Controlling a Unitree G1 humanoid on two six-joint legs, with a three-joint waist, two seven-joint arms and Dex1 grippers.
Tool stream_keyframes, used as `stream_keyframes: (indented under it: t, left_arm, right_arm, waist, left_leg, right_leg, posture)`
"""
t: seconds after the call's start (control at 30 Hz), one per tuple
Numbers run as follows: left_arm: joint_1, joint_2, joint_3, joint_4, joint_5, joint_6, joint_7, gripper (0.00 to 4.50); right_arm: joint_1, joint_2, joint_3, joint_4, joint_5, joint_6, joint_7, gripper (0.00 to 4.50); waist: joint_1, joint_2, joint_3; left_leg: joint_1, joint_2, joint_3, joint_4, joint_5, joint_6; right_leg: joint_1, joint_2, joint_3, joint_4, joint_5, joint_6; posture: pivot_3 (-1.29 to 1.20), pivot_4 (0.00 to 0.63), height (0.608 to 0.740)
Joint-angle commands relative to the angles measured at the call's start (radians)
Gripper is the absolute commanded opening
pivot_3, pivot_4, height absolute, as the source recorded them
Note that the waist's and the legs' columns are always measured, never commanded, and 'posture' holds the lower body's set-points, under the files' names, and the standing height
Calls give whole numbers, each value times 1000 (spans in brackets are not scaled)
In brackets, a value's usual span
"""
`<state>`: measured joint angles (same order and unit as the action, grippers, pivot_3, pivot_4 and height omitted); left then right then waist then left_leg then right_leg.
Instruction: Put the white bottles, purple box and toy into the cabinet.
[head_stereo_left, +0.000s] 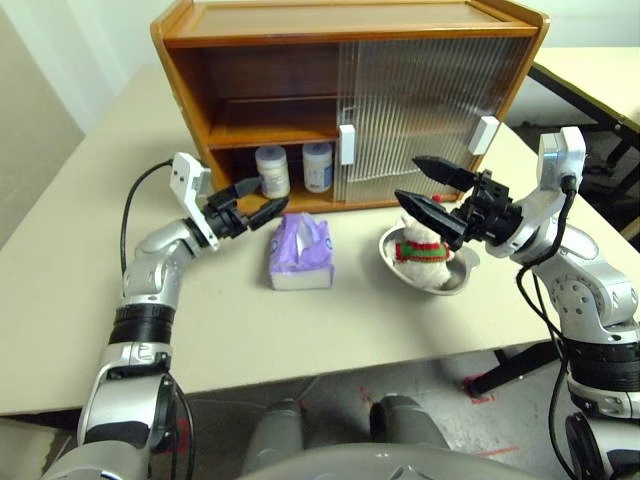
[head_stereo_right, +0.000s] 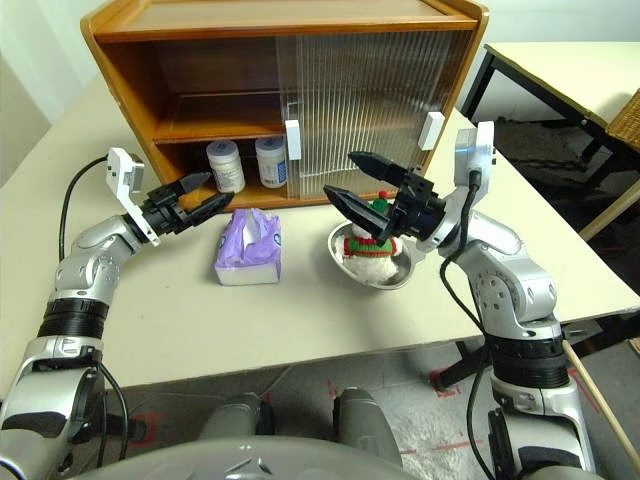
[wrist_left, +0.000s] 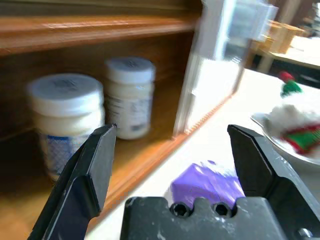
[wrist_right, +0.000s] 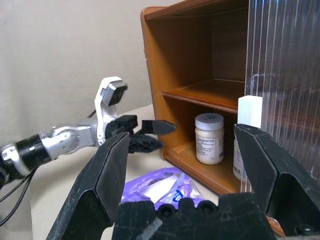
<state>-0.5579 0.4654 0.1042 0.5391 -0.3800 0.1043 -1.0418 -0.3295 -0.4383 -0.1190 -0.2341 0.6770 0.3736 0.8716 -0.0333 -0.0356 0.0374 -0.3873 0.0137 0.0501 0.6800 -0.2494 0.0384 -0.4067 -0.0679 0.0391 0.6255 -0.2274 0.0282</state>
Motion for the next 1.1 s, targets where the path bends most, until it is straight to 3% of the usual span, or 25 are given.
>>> stream_keyframes:
  t: [0.03, 0.4, 0.83, 0.93, 1.1]
  left_arm:
    - [-65, 9, -36, 173, 50, -97, -115, 4480]
    - [-167, -12, -86, 508, 184, -314, -194, 4480]
    - [-179, -48, -136, 623, 301, -404, -175, 4480]
    - [-187, -43, -126, 633, 302, -387, -153, 3865]
    - [-191, -28, -119, 639, 303, -373, -136, 2035]
  right_arm:
    - [5, -7, 0, -14, -2, 0, -7, 4500]
    - [24, -26, -16, -49, 11, 12, -27, 4500]
    - [35, -33, -18, -71, 20, 18, -47, 4500]
    - [36, -31, -17, -74, 20, 16, -51, 4500]
    - [34, -28, -16, -74, 18, 13, -54, 4500]
  waist:
    - [-1, 0, 0]
    - [-2, 0, 0]
    - [-3, 0, 0]
    - [-4, 0, 0]
    - [-4, 0, 0]
  left_leg:
    - [0, 0, 0, 0, 0, 0]
    - [-2, 0, 0, 0, 1, 3]
    - [-1, 1, 0, 0, 0, 0]
    - [-1, 1, 0, 0, 0, 1]
    - [-1, 1, 0, 0, 0, 1]
  right_leg:
    - [0, 0, 0, 0, 0, 0]
    - [-1, 0, 0, 0, -1, -1]
    - [-1, -1, 0, 0, -1, 1]
    - [-1, -1, 0, 0, -1, 2]
    - [-1, -1, 0, 0, -1, 2]
  posture:
    - [-4, 0, 740]
    - [-39, 0, 740]
    - [-52, 0, 740]
    - [-55, 0, 740]
    - [-57, 0, 740]
